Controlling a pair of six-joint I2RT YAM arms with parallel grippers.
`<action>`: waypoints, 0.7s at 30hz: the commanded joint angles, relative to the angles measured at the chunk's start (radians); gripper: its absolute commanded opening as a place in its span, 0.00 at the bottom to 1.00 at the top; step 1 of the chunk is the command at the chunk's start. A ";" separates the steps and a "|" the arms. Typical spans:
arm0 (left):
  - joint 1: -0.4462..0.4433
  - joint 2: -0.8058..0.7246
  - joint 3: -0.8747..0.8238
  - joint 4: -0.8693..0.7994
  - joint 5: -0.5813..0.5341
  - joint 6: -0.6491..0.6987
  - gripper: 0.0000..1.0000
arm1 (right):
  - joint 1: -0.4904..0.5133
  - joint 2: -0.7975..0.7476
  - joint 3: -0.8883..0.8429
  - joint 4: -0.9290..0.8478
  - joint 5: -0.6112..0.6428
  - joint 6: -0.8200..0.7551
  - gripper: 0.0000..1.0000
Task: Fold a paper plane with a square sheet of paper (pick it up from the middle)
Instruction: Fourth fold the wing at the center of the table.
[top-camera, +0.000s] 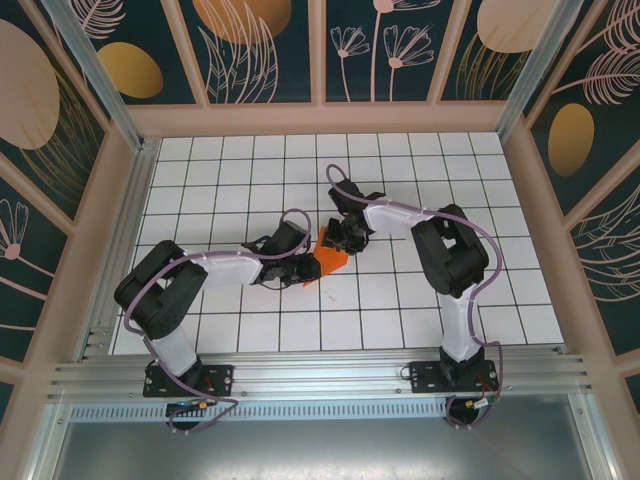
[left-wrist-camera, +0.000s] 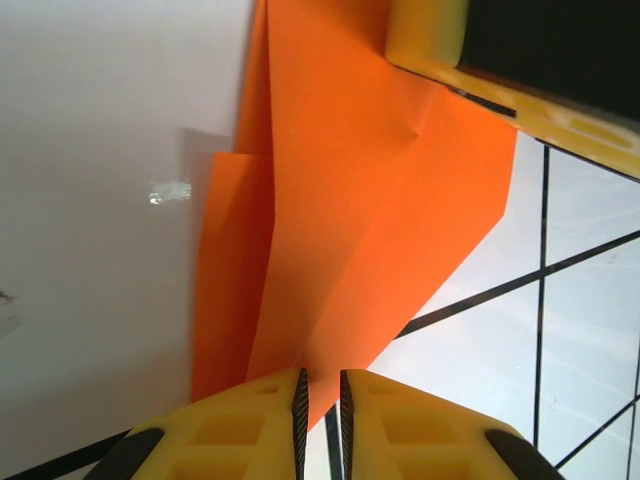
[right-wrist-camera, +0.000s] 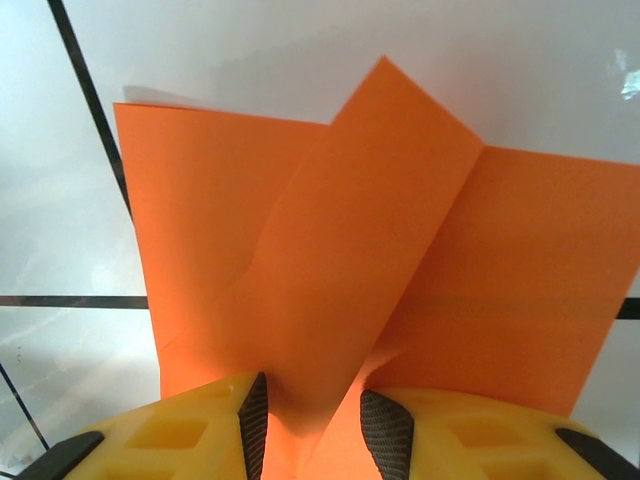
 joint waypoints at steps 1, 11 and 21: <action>-0.003 0.001 0.006 -0.069 -0.035 0.020 0.18 | -0.025 0.216 -0.097 -0.133 0.270 0.019 0.39; -0.004 -0.011 -0.017 -0.103 -0.035 0.022 0.18 | -0.025 0.233 -0.088 -0.151 0.298 0.029 0.38; -0.004 -0.082 -0.065 -0.130 -0.006 0.018 0.15 | -0.024 0.245 -0.094 -0.153 0.306 0.034 0.38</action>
